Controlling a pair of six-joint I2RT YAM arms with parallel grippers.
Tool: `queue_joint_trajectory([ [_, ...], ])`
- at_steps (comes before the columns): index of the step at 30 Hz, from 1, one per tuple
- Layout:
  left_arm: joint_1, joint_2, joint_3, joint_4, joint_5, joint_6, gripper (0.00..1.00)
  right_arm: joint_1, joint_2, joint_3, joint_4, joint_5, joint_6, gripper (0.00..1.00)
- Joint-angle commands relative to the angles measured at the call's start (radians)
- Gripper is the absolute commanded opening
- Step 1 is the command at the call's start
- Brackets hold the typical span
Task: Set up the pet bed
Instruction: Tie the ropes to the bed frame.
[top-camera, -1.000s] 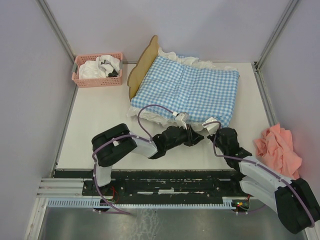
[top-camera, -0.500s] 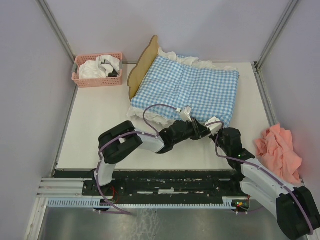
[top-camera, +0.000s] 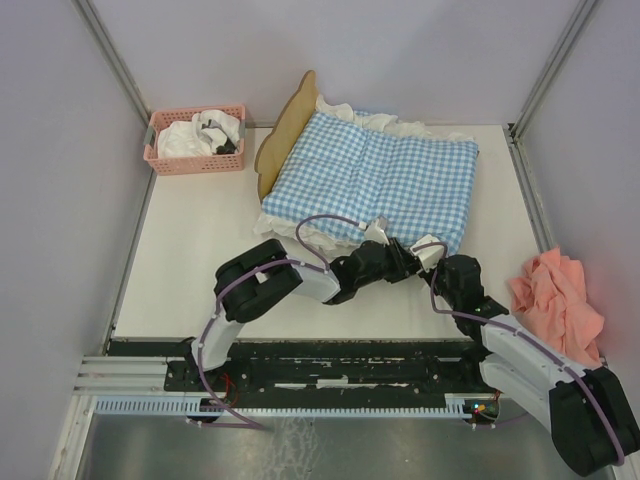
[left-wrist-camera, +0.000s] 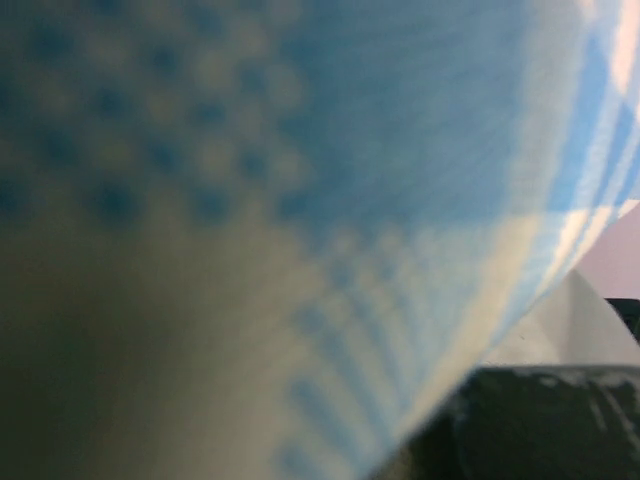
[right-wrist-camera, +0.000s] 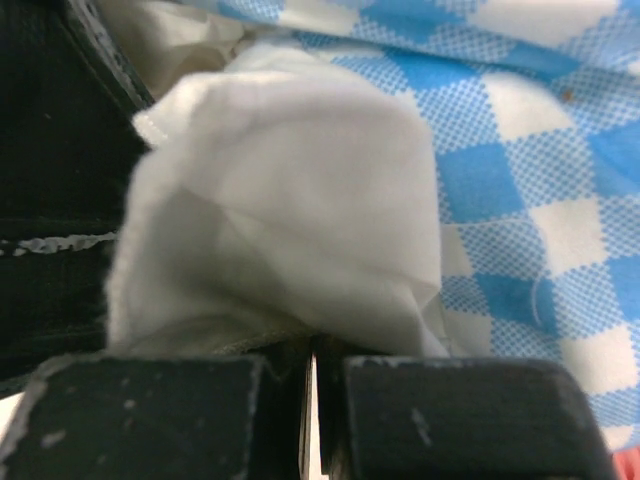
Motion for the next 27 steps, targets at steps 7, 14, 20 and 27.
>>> queue_joint_trajectory([
  [7, 0.007, -0.112, -0.149, 0.025, -0.046, 0.103, 0.25, -0.007, -0.035, 0.03, 0.012, -0.033, -0.007, 0.02],
  [14, 0.007, -0.433, -0.285, -0.229, -0.177, 0.382, 0.31, -0.008, -0.032, 0.038, -0.001, 0.03, 0.037, 0.02],
  [20, 0.012, -0.664, -0.186, -0.59, -0.39, 0.656, 0.48, -0.007, 0.005, 0.052, 0.009, 0.022, 0.039, 0.02],
  [27, 0.25, -0.763, 0.033, -0.879, -0.384, 0.847, 0.55, -0.008, 0.039, 0.071, 0.017, 0.0, 0.055, 0.02],
])
